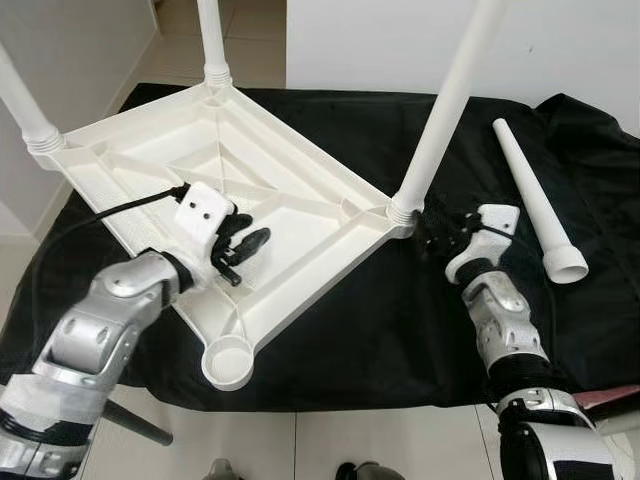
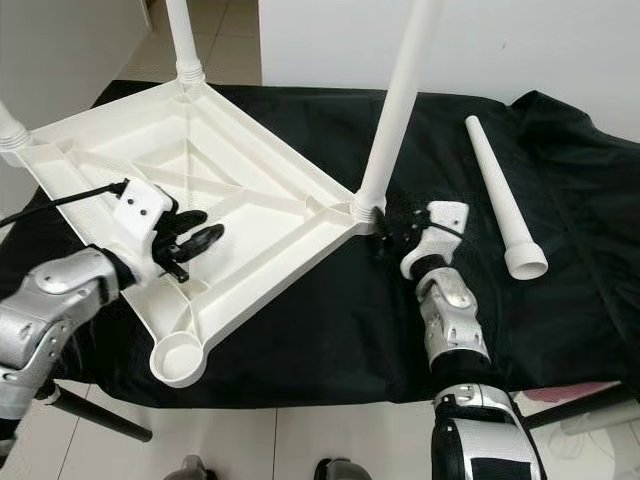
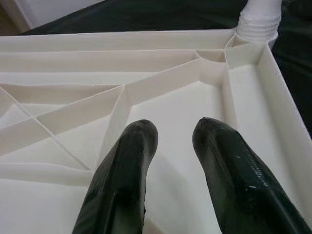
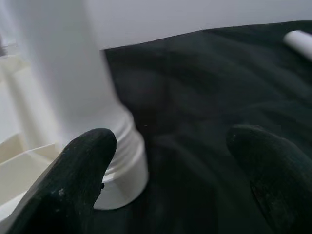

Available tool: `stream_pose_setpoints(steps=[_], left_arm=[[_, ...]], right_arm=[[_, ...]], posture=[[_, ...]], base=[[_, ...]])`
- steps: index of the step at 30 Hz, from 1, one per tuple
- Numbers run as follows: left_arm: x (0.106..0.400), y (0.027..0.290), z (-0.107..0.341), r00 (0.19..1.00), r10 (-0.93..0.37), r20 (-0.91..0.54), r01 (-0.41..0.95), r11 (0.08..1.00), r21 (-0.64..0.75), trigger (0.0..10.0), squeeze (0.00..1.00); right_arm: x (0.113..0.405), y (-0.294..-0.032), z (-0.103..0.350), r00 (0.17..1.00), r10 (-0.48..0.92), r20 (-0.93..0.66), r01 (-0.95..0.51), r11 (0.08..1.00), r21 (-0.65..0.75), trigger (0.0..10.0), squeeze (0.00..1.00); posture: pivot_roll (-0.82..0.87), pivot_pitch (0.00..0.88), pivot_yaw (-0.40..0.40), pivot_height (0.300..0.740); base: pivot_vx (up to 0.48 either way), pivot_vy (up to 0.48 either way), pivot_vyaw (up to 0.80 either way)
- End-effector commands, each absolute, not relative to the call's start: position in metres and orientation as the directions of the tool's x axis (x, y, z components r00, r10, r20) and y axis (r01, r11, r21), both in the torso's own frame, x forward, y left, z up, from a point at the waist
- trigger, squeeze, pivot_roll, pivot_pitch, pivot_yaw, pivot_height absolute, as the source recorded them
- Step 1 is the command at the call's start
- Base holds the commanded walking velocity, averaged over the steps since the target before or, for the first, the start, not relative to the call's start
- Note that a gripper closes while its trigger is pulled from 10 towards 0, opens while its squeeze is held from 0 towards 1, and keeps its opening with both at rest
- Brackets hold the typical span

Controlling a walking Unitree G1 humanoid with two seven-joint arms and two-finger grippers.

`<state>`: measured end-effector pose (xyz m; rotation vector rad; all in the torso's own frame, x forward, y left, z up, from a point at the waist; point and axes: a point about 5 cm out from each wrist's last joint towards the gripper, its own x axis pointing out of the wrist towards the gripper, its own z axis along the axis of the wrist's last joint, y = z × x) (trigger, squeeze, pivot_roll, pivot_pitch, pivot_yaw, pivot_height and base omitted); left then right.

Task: Building children table

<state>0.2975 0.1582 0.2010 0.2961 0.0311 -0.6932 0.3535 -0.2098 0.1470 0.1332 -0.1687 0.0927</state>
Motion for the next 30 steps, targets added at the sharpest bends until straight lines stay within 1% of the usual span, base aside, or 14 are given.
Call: stream_pose_setpoints(steps=[1, 5, 6, 7, 9, 12, 13, 16, 19, 20, 22, 25, 27, 30], left_arm=[[0.288, 0.155, 0.192, 0.597, -0.775, -0.206, 0.800, 0.559, 0.217, 10.0, 0.00], [0.285, 0.160, 0.192, 0.583, -0.781, -0.222, 0.811, 0.543, 0.217, 10.0, 0.00], [0.283, 0.166, 0.191, 0.564, -0.789, -0.244, 0.825, 0.525, 0.211, 10.0, 0.00], [0.283, 0.166, 0.191, 0.564, -0.789, -0.244, 0.825, 0.525, 0.211, 10.0, 0.00], [0.274, 0.176, 0.189, 0.514, -0.804, -0.298, 0.857, 0.473, 0.202, 10.0, 0.00], [0.269, 0.181, 0.187, 0.481, -0.813, -0.327, 0.877, 0.451, 0.169, 10.0, 0.00], [0.269, 0.181, 0.187, 0.481, -0.813, -0.327, 0.877, 0.451, 0.169, 10.0, 0.00], [0.261, 0.182, 0.182, 0.416, -0.830, -0.371, 0.908, 0.398, 0.130, 10.0, 0.00], [0.256, 0.184, 0.177, 0.378, -0.834, -0.401, 0.924, 0.368, 0.105, 10.0, 0.00], [0.256, 0.184, 0.177, 0.378, -0.834, -0.401, 0.924, 0.368, 0.105, 10.0, 0.00], [0.251, 0.185, 0.171, 0.346, -0.821, -0.454, 0.937, 0.331, 0.114, 10.0, 0.00], [0.251, 0.186, 0.170, 0.341, -0.818, -0.462, 0.938, 0.329, 0.110, 10.0, 0.00], [0.246, 0.186, 0.161, 0.312, -0.792, -0.525, 0.947, 0.301, 0.109, 10.0, 0.00], [0.242, 0.183, 0.156, 0.283, -0.783, -0.554, 0.957, 0.270, 0.106, 10.0, 0.00]], right_arm=[[0.353, -0.213, 0.146, 0.983, 0.054, 0.175, -0.079, 0.987, 0.138, 10.0, 0.00], [0.351, -0.209, 0.145, 0.980, 0.071, 0.186, -0.096, 0.987, 0.131, 10.0, 0.00], [0.348, -0.202, 0.144, 0.976, 0.100, 0.194, -0.126, 0.984, 0.125, 10.0, 0.00], [0.348, -0.202, 0.144, 0.976, 0.100, 0.194, -0.126, 0.984, 0.125, 10.0, 0.00], [0.341, -0.189, 0.139, 0.968, 0.145, 0.204, -0.172, 0.977, 0.125, 10.0, 0.00], [0.335, -0.182, 0.134, 0.965, 0.159, 0.207, -0.187, 0.975, 0.123, 10.0, 0.00], [0.335, -0.182, 0.134, 0.965, 0.159, 0.207, -0.187, 0.975, 0.123, 10.0, 0.00], [0.329, -0.182, 0.133, 0.962, 0.161, 0.219, -0.188, 0.976, 0.111, 10.0, 0.00], [0.326, -0.189, 0.134, 0.965, 0.132, 0.225, -0.163, 0.978, 0.126, 10.0, 0.00], [0.326, -0.189, 0.134, 0.965, 0.132, 0.225, -0.163, 0.978, 0.126, 10.0, 0.00], [0.324, -0.191, 0.137, 0.965, 0.126, 0.231, -0.156, 0.981, 0.115, 10.0, 0.00], [0.323, -0.191, 0.137, 0.965, 0.125, 0.232, -0.155, 0.981, 0.118, 10.0, 0.00], [0.321, -0.193, 0.138, 0.965, 0.119, 0.234, -0.147, 0.983, 0.107, 10.0, 0.00], [0.320, -0.193, 0.138, 0.965, 0.116, 0.236, -0.144, 0.984, 0.102, 10.0, 0.00]], posture=[[0.05, 0.098, -0.027, 0.740], [0.05, 0.083, -0.026, 0.740], [0.05, 0.074, -0.026, 0.740], [0.05, 0.074, -0.026, 0.740], [0.05, 0.066, -0.027, 0.740], [0.05, 0.054, -0.027, 0.740], [0.05, 0.054, -0.027, 0.740], [0.05, 0.045, -0.022, 0.740], [0.04, 0.041, -0.018, 0.740], [0.04, 0.041, -0.018, 0.740], [0.04, 0.036, -0.012, 0.740], [0.04, 0.036, -0.012, 0.740], [0.04, 0.033, -0.005, 0.740], [0.04, 0.032, -0.004, 0.740]], base=[[0.000, 0.000, 0.00], [0.000, 0.000, 0.00], [0.000, 0.000, 0.00], [0.000, 0.000, 0.00], [0.000, 0.000, 0.00], [0.000, 0.000, 0.00], [0.000, 0.000, 0.00], [0.000, 0.000, 0.00], [0.000, 0.000, 0.00], [0.000, 0.000, 0.00], [0.000, 0.000, 0.00], [0.000, 0.000, 0.00], [0.000, 0.000, 0.00], [0.000, 0.000, 0.00]])
